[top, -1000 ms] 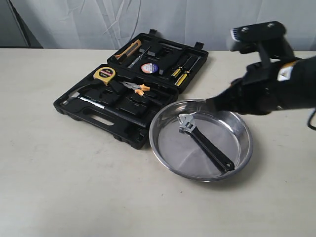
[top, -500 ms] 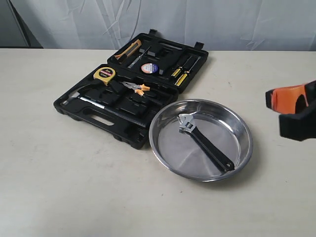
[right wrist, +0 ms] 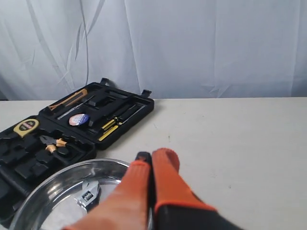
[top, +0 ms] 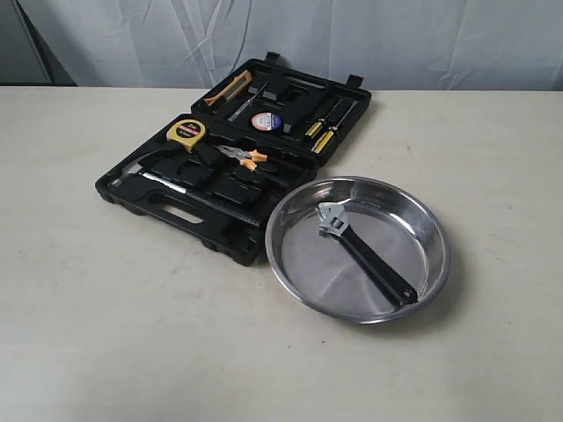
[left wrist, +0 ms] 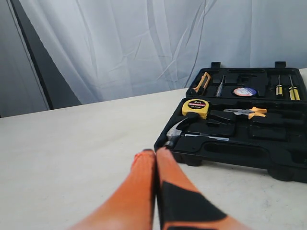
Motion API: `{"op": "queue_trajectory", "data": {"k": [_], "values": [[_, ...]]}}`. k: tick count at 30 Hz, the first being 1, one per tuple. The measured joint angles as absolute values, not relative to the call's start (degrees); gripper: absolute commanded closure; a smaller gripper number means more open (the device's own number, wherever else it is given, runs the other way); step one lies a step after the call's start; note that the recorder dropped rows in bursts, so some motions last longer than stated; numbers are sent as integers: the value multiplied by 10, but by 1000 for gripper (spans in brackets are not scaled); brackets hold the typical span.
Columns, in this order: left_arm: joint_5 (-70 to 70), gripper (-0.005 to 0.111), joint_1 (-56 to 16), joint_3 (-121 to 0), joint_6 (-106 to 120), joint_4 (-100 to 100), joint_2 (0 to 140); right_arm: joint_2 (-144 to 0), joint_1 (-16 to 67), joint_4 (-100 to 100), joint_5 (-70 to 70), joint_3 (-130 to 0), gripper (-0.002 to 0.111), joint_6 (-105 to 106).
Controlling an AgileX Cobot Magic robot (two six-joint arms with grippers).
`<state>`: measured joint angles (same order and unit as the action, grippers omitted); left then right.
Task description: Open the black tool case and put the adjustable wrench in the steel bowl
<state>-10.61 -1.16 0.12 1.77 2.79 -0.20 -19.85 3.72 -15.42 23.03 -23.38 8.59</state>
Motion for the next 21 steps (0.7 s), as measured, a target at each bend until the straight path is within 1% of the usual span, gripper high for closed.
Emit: {"op": "queue_trajectory", "data": {"k": [3,7,21], "values": [[-106,106,-12,1,18,28,-2,-195,37,-156,199,-190,108,86],[-106,106,-12,1,18,28,-2,-138,37,-133,166,-127,108,84],[-106,106,-12,1,18,28,-2,-15,37,10,152,-15,108,-71]]}}
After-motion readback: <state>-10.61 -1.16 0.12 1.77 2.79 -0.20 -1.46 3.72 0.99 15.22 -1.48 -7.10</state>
